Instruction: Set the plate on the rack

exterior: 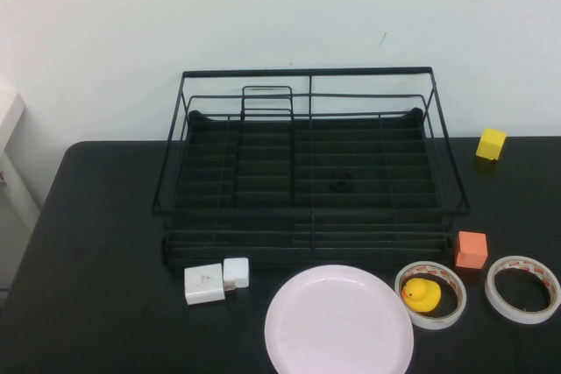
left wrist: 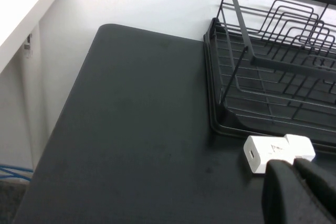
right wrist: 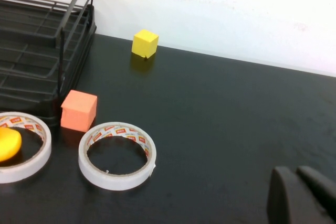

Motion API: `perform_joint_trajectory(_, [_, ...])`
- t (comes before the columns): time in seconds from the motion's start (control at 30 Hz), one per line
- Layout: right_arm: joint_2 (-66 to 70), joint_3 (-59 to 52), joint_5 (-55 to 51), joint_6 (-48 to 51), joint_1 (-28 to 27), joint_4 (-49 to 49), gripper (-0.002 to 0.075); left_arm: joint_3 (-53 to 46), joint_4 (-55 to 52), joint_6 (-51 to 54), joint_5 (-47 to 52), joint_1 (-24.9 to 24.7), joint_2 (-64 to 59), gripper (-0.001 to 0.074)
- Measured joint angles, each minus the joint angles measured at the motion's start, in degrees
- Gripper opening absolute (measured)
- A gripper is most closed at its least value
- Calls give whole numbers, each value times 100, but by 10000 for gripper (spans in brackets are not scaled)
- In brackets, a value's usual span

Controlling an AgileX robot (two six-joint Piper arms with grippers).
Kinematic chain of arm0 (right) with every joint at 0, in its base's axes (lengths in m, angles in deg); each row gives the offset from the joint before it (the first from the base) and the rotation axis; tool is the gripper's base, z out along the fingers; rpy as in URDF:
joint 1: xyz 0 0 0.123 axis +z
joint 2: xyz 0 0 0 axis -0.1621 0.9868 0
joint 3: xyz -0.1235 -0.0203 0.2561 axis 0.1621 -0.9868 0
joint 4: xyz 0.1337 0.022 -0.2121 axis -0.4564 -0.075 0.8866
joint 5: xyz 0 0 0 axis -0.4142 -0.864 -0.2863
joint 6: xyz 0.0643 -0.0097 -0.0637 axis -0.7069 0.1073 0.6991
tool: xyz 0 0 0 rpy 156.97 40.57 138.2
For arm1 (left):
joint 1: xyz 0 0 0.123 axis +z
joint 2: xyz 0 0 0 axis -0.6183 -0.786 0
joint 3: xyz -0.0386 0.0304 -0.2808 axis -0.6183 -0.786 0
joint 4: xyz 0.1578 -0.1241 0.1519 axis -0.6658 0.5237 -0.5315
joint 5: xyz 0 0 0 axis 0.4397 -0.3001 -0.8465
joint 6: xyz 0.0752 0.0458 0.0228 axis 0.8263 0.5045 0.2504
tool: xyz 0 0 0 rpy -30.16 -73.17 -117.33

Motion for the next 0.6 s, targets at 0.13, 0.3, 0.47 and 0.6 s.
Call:
perform_joint_trajectory(0.13, [0, 0, 0, 0, 0, 8, -2, 0, 25, 0, 0, 0, 0, -3])
perform_joint_trajectory(0.3, [0, 0, 0, 0, 0, 8, -2, -10, 191, 0, -264, 0, 0, -2])
perform_joint_trajectory(0.47, [0, -12, 271, 0, 0, 12, -2, -19, 234, 0, -1071, 0, 0, -3])
perform_joint_trajectory(0.6, [0, -22, 1360, 0, 0, 12, -2, -19, 247, 0, -2375, 0, 0, -3])
